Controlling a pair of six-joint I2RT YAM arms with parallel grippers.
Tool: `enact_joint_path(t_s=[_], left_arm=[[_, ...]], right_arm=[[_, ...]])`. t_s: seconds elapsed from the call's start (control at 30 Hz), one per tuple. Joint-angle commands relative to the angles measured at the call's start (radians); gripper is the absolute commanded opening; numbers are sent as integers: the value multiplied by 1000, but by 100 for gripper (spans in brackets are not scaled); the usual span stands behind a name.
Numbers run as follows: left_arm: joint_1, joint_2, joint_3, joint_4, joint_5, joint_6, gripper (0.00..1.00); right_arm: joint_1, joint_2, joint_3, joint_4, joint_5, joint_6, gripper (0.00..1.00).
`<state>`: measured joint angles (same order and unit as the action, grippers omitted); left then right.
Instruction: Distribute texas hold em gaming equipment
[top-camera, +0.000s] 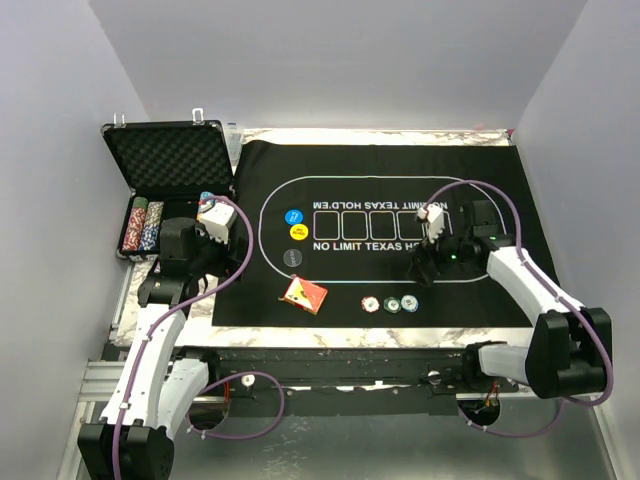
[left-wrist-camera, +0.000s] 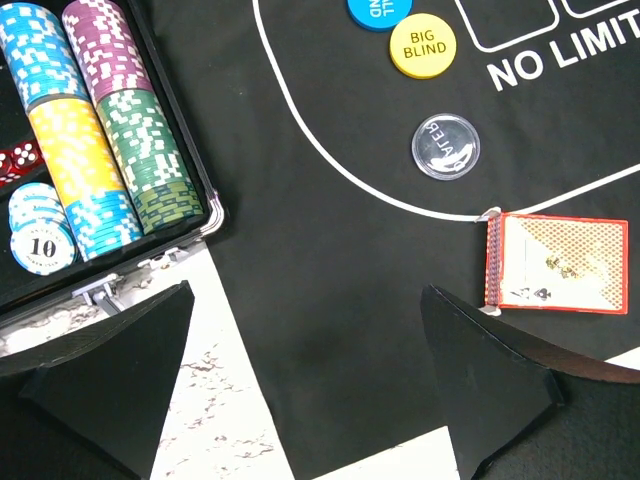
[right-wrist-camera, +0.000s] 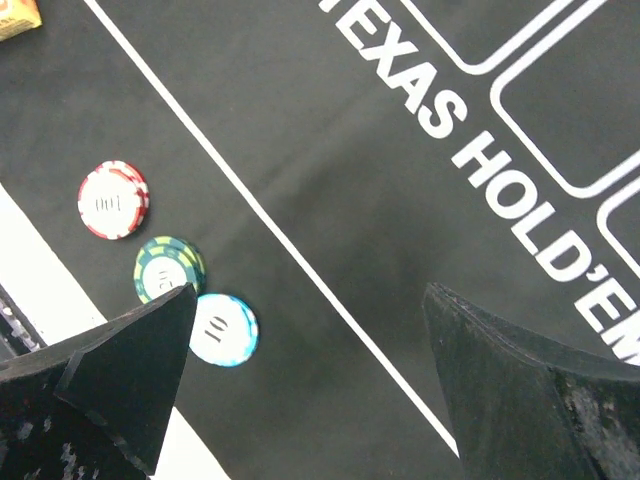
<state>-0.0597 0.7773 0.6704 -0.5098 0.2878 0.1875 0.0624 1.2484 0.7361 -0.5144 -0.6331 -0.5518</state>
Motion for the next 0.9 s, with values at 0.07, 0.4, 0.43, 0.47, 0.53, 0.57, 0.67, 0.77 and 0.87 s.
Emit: enact_joint_path(t_s=[0.07, 0.4, 0.43, 0.47, 0.53, 0.57, 0.67, 0.77, 0.87], left_arm=[[-4, -9, -12, 6, 21, 24, 99], [-3, 12, 0, 4, 7, 15, 98], [-4, 17, 5, 4, -7, 11, 98], [-4, 25, 10, 4, -24, 6, 99], [-4, 34, 11, 4, -38, 0, 98], [-4, 36, 12, 4, -45, 0, 99], [-2, 62, 24, 2, -99, -11, 98], [4, 93, 32, 0, -160, -21, 99], [18, 109, 37, -4, -182, -27, 98]], right_arm=[[117, 53, 54, 87, 116, 71, 100], [391, 223, 203, 196, 285, 158, 100], [415, 253, 226, 208, 298, 171, 100], [433, 279, 256, 221, 312, 181, 100], [474, 339, 319, 236, 330, 203, 100], [490, 374, 348, 240, 338, 213, 100], [559, 451, 437, 245, 361, 233, 100], [625, 524, 496, 264, 392, 253, 100], [679, 595, 550, 278, 403, 286, 98]])
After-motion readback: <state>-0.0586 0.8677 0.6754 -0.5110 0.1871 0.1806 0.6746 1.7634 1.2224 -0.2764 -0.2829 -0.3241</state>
